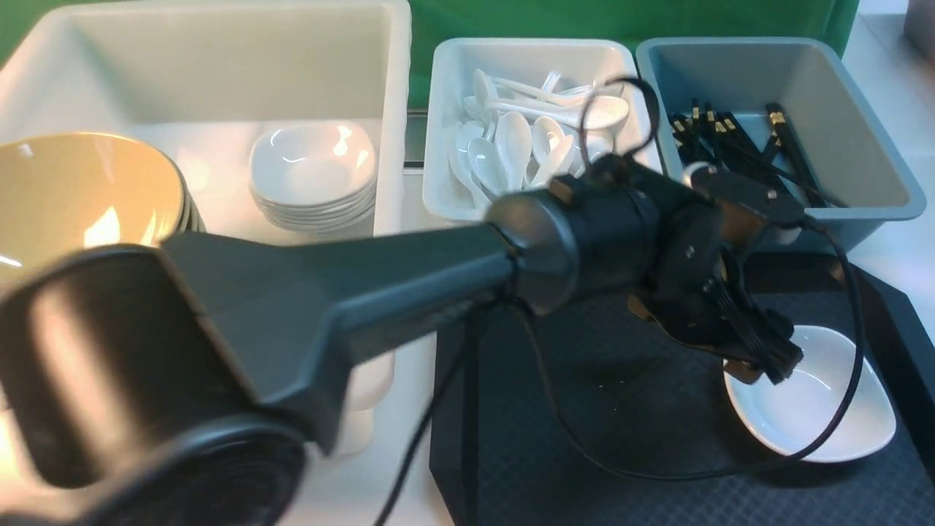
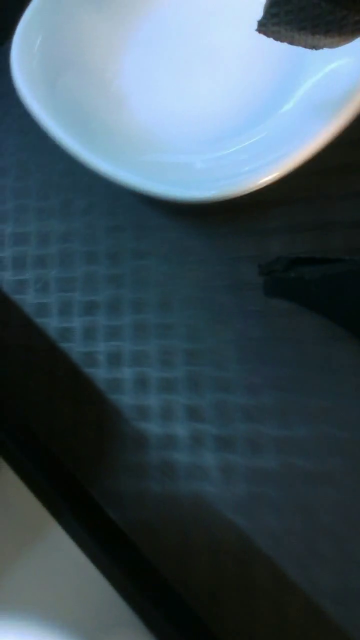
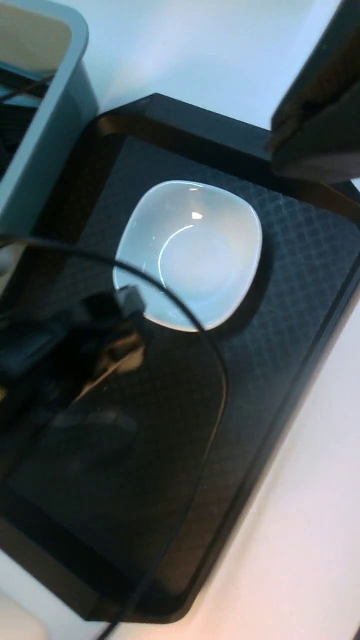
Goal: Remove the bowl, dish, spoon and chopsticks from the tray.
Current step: Use the left arm to grab the plate, then use the left arm to put the plate into the large storage box on the left
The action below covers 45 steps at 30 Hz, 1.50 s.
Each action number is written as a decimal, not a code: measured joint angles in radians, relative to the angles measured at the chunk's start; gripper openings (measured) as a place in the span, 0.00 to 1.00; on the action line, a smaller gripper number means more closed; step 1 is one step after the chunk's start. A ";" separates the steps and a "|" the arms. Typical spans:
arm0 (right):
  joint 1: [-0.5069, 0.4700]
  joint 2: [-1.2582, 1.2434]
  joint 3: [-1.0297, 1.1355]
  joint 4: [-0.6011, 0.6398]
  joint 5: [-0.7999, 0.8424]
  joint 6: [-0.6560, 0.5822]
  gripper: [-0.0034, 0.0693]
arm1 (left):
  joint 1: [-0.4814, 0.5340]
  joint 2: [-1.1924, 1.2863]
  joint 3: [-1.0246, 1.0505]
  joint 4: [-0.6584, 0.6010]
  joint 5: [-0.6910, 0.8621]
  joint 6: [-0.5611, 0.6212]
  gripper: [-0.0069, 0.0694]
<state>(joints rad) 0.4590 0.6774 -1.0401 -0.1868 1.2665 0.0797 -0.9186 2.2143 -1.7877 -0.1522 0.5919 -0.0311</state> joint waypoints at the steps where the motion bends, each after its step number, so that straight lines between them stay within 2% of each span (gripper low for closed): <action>1: 0.000 -0.007 0.000 0.000 0.001 -0.001 0.10 | 0.000 0.027 -0.018 -0.008 -0.015 0.000 0.78; 4: 0.000 -0.013 0.000 0.000 0.002 -0.013 0.10 | 0.000 0.079 -0.063 -0.032 -0.036 0.001 0.77; 6: 0.000 -0.014 0.000 0.000 0.002 -0.023 0.10 | -0.007 0.125 -0.105 -0.052 -0.036 0.026 0.71; 8: 0.000 -0.014 0.000 0.000 0.002 -0.028 0.10 | -0.016 0.143 -0.129 -0.054 -0.036 0.047 0.59; 12: 0.000 -0.014 0.000 0.000 0.003 -0.042 0.11 | -0.033 0.153 -0.168 -0.076 0.009 0.093 0.25; 14: 0.000 -0.014 0.000 0.000 0.003 -0.046 0.11 | -0.033 0.131 -0.207 -0.065 0.069 0.118 0.16; 16: 0.000 -0.014 0.000 0.000 0.003 -0.046 0.11 | -0.031 0.111 -0.229 -0.042 0.133 0.130 0.13; 17: 0.000 -0.014 0.000 0.000 0.001 -0.046 0.11 | -0.022 0.068 -0.254 0.003 0.255 0.140 0.10; 18: 0.000 -0.014 0.000 0.000 -0.001 -0.046 0.11 | -0.021 0.068 -0.256 0.009 0.255 0.140 0.10; 20: 0.000 -0.011 0.000 0.017 -0.050 -0.048 0.11 | 0.007 -0.025 -0.268 0.087 0.408 0.151 0.10; 22: 0.000 -0.001 0.000 0.051 -0.096 -0.058 0.11 | 0.032 -0.107 -0.272 0.122 0.467 0.154 0.09; 26: 0.000 0.103 -0.011 0.267 -0.207 -0.205 0.11 | 0.166 -0.341 -0.285 0.171 0.604 0.156 0.09; 29: 0.005 0.261 -0.077 0.506 -0.232 -0.400 0.11 | 0.317 -0.472 -0.262 0.167 0.647 0.156 0.09; 31: 0.031 0.340 -0.122 0.570 -0.237 -0.462 0.11 | 0.425 -0.528 -0.228 0.152 0.653 0.158 0.09; 34: 0.102 0.471 -0.226 0.594 -0.246 -0.503 0.11 | 0.618 -0.567 -0.151 0.091 0.670 0.194 0.09; 35: 0.107 0.478 -0.233 0.594 -0.245 -0.504 0.11 | 0.629 -0.567 -0.147 0.091 0.670 0.197 0.09; 38: 0.195 0.562 -0.327 0.576 -0.245 -0.515 0.11 | 0.799 -0.547 -0.083 0.001 0.643 0.258 0.09; 45: 0.239 0.590 -0.351 0.508 -0.224 -0.480 0.11 | 0.985 -0.438 -0.063 -0.120 0.489 0.334 0.09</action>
<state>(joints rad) 0.6977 1.2678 -1.3910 0.3216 1.0428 -0.4000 0.0663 1.7764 -1.8503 -0.2724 1.0811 0.3030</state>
